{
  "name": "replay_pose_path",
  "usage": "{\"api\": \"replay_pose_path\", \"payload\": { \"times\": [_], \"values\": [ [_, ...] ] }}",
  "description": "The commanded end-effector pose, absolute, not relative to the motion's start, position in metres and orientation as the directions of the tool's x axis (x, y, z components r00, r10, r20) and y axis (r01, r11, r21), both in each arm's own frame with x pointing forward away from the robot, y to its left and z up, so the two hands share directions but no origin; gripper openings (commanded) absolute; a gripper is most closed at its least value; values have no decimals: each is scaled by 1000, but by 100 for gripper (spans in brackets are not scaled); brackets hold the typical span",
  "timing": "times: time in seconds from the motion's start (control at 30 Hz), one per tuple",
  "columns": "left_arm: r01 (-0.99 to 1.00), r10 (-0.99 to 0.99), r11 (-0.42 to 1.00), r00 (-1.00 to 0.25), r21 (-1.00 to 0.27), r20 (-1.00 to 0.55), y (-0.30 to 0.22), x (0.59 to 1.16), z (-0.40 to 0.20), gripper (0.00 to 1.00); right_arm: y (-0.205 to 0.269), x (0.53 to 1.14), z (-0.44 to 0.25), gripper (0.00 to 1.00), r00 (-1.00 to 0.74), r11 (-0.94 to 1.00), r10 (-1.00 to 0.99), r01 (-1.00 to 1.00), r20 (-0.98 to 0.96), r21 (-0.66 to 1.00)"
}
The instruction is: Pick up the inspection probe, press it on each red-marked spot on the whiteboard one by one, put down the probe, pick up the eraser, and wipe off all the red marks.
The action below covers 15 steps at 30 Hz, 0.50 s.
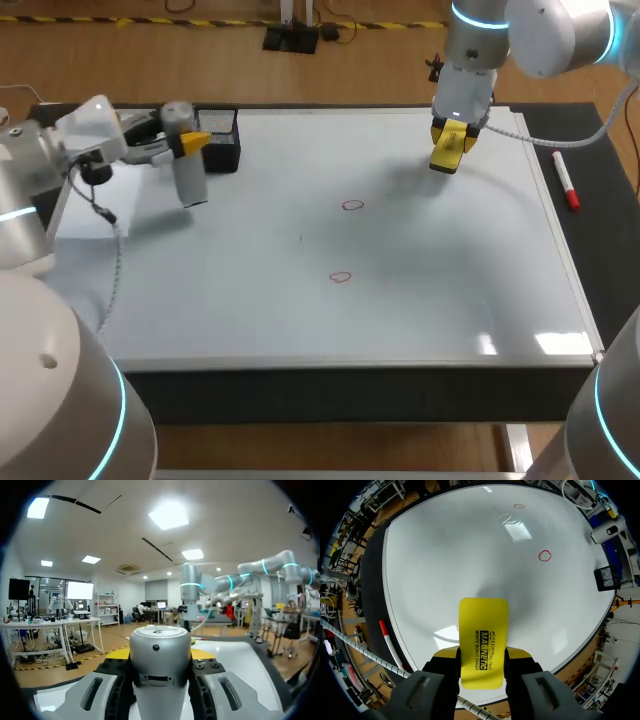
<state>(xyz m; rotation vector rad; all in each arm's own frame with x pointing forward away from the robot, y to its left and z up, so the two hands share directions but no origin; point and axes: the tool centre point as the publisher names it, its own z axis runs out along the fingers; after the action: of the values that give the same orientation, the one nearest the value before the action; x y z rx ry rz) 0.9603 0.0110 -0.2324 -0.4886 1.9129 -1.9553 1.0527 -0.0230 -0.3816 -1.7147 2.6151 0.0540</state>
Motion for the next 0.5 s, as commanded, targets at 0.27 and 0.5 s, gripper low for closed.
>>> {"api": "replay_pose_path", "payload": {
  "times": [0.27, 0.5],
  "values": [
    [32, -555, -32, -832, -999, -9, 64, 932, -230, 0, -24, 1053, -380, 0, -397, 396, -917, -918, -27, 20],
    [32, -555, -30, -832, -999, -10, 65, 932, -229, 0, -24, 1053, -380, 0, -397, 396, -917, -918, -27, 20]
  ]
}}
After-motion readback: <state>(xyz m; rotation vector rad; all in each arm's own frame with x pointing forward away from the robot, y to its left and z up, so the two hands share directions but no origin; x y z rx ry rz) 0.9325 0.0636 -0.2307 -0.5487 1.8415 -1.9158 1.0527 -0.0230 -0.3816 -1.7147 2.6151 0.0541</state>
